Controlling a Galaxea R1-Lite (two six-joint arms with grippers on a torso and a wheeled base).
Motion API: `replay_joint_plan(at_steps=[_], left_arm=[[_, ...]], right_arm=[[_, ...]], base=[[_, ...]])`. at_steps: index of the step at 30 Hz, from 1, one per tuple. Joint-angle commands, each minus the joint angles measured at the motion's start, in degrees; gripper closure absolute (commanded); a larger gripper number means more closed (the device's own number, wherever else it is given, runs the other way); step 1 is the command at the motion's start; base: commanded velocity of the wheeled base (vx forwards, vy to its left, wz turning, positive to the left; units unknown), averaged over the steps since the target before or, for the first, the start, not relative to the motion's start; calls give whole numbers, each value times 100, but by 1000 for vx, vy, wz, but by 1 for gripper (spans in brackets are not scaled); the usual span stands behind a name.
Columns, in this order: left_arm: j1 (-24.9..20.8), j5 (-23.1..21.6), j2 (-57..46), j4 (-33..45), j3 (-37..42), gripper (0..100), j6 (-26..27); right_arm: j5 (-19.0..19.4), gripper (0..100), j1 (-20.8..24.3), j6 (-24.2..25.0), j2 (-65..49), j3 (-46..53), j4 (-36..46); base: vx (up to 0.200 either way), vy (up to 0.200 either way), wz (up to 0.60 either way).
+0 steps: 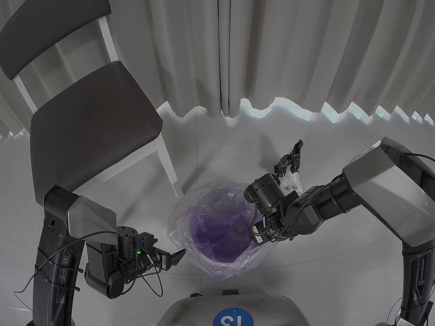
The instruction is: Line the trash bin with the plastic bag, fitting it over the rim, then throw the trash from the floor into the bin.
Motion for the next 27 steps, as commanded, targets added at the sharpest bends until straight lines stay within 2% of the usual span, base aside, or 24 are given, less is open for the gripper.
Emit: replay_joint_plan(at_steps=[1, 9, 20, 27], left_arm=[[2, 1, -1, -102, -6, 0, -2], [11, 1, -10, -102, -15, 0, -2], [11, 1, -19, -102, -15, 0, -2], [-7, 9, -10, -102, 3, 0, 7]], right_arm=[[-1, 100, -6, -1, -62, 57, 142], [8, 100, -6, 16, -238, 92, 274], [8, 100, -6, 16, -677, 707, 195], [26, 100, -6, 245, -572, 874, 54]], base=[[0, 0, 0], [0, 0, 0], [0, 0, 0], [0, 0, 0]])
